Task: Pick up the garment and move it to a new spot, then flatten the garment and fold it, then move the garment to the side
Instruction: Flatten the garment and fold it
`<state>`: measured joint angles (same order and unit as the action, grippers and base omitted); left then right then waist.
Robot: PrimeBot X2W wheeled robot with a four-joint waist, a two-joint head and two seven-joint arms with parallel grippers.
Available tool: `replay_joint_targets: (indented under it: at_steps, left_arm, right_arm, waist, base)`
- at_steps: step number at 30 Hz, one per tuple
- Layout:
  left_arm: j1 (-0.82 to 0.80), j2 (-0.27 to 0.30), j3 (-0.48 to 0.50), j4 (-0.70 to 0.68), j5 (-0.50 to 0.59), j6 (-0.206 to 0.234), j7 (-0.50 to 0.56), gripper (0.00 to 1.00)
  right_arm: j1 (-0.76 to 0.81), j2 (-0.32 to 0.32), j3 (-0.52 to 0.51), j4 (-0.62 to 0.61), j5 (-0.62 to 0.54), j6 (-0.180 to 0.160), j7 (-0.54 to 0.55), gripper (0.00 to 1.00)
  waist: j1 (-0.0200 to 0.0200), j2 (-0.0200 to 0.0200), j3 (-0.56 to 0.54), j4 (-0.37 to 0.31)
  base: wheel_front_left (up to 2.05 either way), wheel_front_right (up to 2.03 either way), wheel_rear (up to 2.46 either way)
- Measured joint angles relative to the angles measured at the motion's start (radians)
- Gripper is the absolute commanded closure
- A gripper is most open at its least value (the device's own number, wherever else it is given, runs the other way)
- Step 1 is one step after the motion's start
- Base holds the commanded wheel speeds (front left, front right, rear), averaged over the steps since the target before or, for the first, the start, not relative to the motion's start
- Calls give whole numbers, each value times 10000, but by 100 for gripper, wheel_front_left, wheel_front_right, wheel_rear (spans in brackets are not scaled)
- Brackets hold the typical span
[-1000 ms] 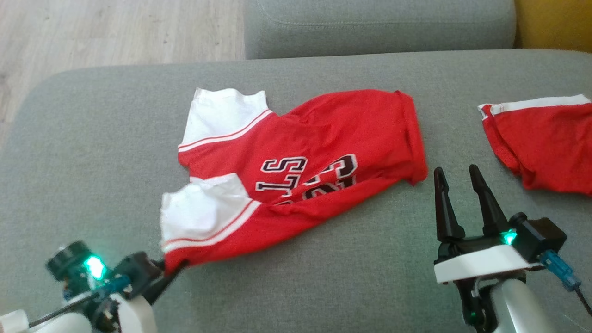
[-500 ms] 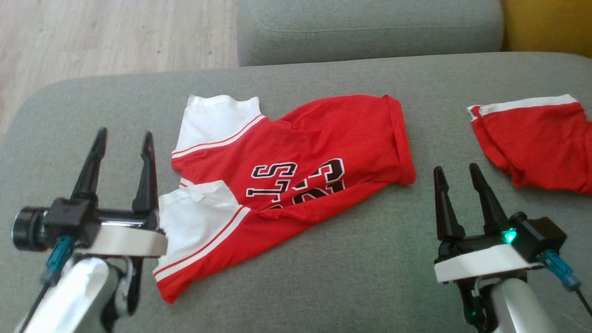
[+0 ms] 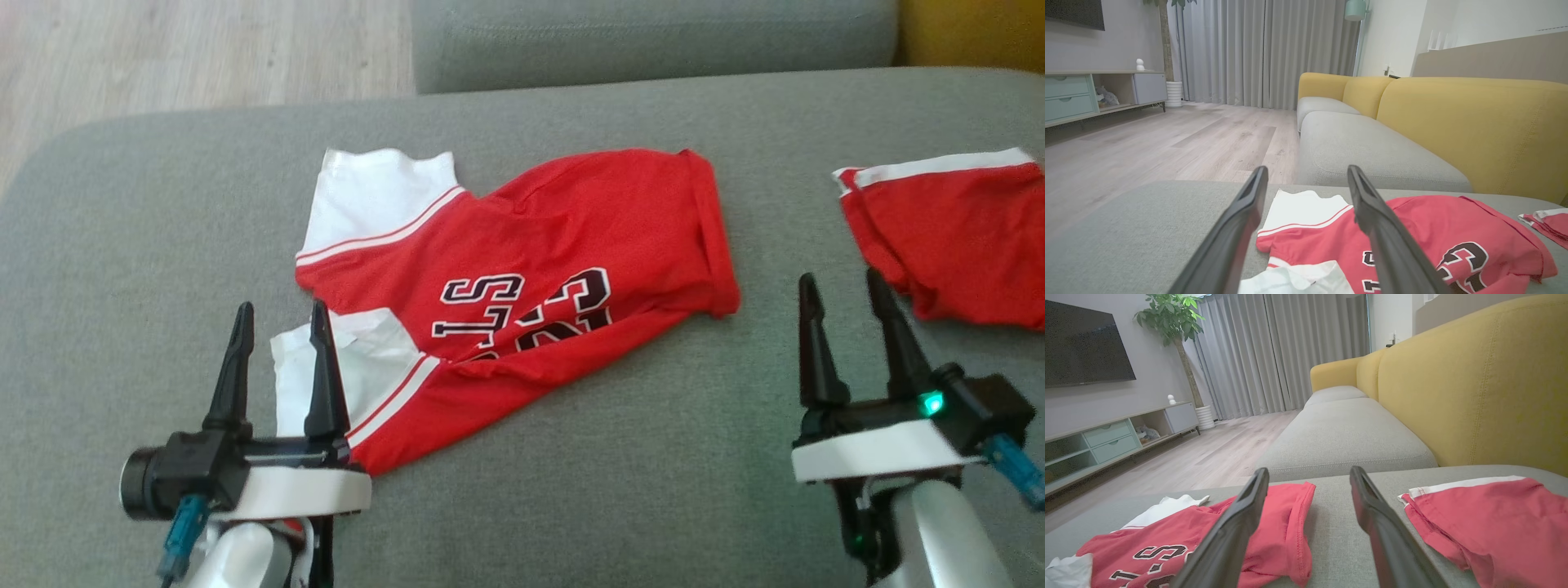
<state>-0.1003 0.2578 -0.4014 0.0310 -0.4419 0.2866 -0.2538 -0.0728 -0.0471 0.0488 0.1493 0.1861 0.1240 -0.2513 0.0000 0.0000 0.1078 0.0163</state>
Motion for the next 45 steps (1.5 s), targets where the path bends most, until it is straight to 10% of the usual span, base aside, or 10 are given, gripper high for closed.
replay_joint_targets:
  at_steps: [12, 23, 25, 45]
  left_arm:
    - [-719, -1083, 681, 780, 1001, -1239, -2, 0]
    - [-1137, -1810, 899, 1409, 1639, -2088, -17, 0]
    - [-1220, -1885, 913, 1494, 1724, -2176, -15, 0]
    - [-803, -2080, 1791, 1593, 2069, -2439, -27, 0]
  right_arm:
    - [-3443, -29, -894, 2207, -1448, 0, 2203, 0]
    - [-6117, -134, -1365, 6464, -424, 0, 4899, 0]
    - [-6430, -234, -1262, 6903, -211, 0, 4905, 100]
    - [-6971, -1864, 2295, 5099, 1452, 0, 1965, 100]
  waist:
    - [2, 0, 990, 531]
    - [1, 0, 1545, 1258]
    - [1, 0, 1598, 1377]
    - [-2, 0, 569, 471]
  base:
    - [0, 0, 0]
    - [0, 0, 0]
    - [0, 0, 0]
    - [0, 0, 0]
